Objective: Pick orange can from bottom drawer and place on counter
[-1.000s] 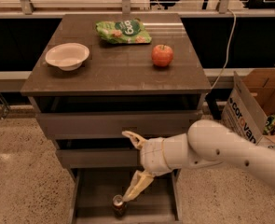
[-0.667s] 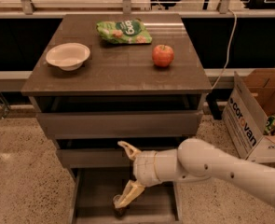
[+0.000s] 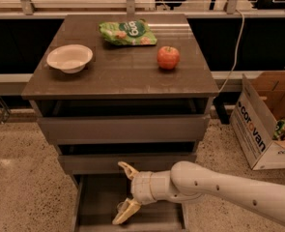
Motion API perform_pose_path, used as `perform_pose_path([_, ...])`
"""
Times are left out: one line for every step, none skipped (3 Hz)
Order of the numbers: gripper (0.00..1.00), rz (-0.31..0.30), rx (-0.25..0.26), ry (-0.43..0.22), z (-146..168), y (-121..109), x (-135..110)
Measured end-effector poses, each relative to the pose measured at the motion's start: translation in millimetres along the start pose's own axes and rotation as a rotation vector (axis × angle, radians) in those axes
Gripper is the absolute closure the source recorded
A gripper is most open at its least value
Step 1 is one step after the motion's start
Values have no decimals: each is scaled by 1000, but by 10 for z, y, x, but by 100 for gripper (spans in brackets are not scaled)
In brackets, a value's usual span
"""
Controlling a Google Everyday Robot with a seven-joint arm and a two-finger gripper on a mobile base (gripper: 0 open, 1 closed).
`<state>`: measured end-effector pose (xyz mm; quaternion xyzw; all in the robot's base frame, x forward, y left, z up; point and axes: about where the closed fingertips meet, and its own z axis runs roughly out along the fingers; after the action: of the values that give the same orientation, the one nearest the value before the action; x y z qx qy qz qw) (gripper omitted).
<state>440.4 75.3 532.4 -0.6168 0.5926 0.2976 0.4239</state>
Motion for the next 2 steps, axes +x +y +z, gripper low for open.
perform_pose_path([0,53,-81,-5,435,232,443])
perform_pose_path([0,53,-81,-5,435,232,443])
